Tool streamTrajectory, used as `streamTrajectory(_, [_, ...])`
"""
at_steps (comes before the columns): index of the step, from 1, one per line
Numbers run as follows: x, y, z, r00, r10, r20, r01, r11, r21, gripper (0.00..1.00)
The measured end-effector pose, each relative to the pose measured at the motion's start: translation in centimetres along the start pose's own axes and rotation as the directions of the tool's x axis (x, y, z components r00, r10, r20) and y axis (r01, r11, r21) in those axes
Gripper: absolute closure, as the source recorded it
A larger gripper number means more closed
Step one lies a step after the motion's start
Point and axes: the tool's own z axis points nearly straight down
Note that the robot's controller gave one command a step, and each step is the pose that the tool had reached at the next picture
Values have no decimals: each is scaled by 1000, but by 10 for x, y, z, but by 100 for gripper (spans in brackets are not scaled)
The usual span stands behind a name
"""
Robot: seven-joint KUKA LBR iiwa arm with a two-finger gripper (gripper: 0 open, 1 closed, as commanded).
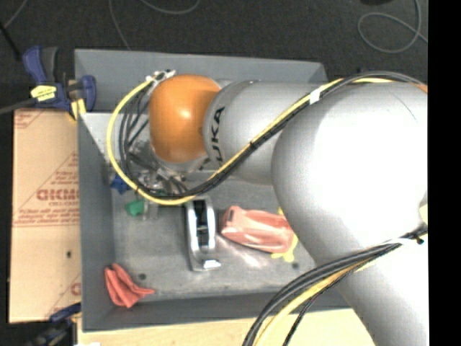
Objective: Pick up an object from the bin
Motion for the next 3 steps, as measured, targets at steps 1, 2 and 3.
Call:
streamTrajectory(1, [1,0,-3,1000,0,-4,0,1000,0,100])
streamTrajectory(2, [2,0,-18,1000,1,-6,-1,1000,0,100])
streamTrajectory(3, [-1,0,-30,1000,2,0,-2,1000,-1,100])
